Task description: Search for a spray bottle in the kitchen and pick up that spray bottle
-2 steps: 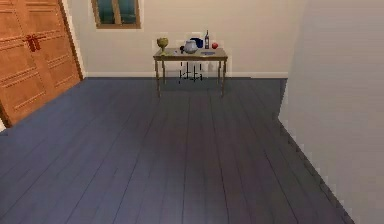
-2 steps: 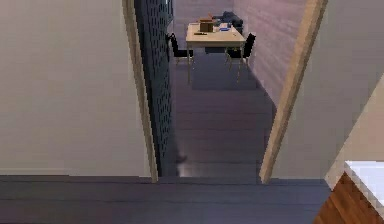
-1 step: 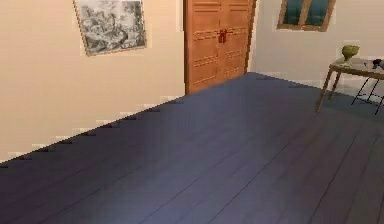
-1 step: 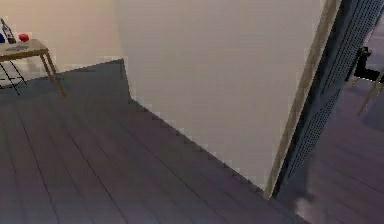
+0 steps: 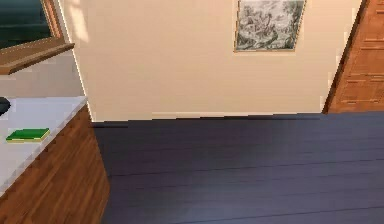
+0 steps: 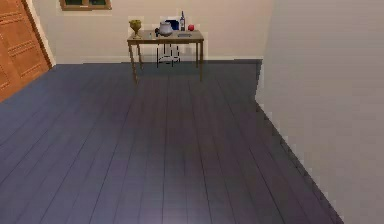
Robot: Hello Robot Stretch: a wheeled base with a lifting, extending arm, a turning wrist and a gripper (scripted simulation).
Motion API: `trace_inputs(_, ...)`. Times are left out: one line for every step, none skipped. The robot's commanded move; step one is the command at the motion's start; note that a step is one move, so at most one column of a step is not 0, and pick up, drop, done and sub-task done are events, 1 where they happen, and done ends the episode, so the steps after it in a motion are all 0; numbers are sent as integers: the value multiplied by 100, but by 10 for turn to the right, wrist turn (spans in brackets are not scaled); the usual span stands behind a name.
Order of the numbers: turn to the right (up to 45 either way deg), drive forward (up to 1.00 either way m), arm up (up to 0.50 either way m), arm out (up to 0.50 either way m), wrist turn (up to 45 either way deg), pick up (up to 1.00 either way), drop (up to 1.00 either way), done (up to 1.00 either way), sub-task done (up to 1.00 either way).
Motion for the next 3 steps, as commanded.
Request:
trace_inputs(0,20,0,0,0,0,0,0,0)
trace_inputs(-450,0,0,0,0,0,0,0,0)
trace_inputs(-450,0,0,0,0,0,0,0,0)
